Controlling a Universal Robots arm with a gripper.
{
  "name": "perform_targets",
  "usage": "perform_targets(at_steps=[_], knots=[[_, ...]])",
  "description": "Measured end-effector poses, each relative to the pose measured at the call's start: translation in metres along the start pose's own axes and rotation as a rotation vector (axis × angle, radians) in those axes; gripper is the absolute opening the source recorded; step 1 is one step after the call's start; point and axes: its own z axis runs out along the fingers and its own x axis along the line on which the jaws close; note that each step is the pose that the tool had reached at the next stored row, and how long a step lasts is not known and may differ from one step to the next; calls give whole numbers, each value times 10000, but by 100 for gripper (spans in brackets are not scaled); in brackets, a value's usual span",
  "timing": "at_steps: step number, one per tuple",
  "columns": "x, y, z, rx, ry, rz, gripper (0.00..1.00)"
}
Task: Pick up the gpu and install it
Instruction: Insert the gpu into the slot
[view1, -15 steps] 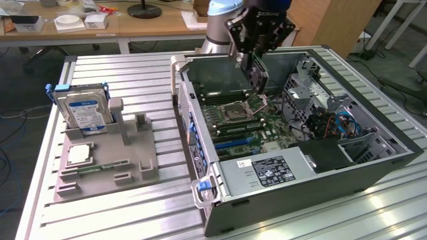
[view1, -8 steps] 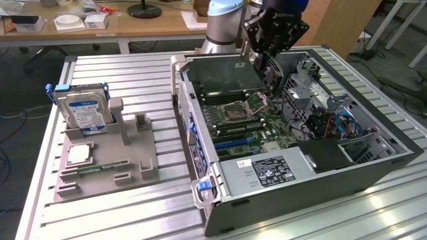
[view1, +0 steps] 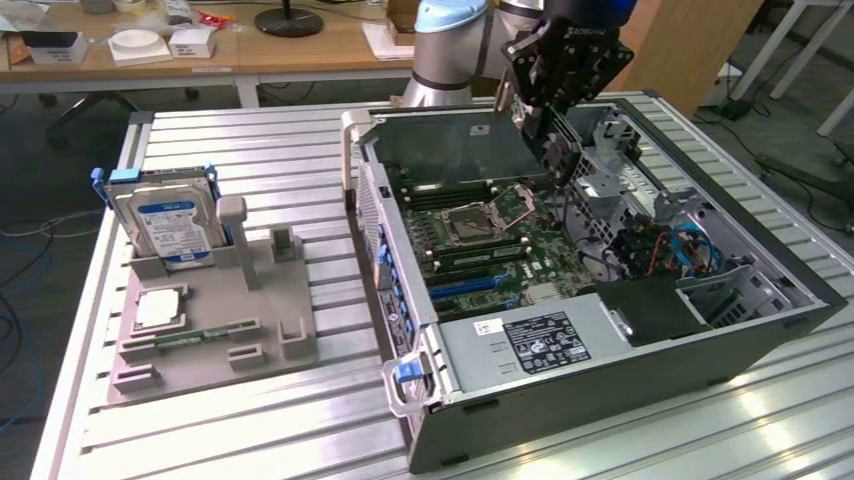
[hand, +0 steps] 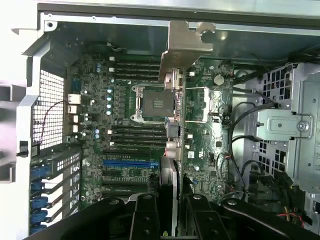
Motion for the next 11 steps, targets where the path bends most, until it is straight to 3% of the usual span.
perform_targets(at_steps=[11], knots=[[0,0,0,0,1,-23,27]])
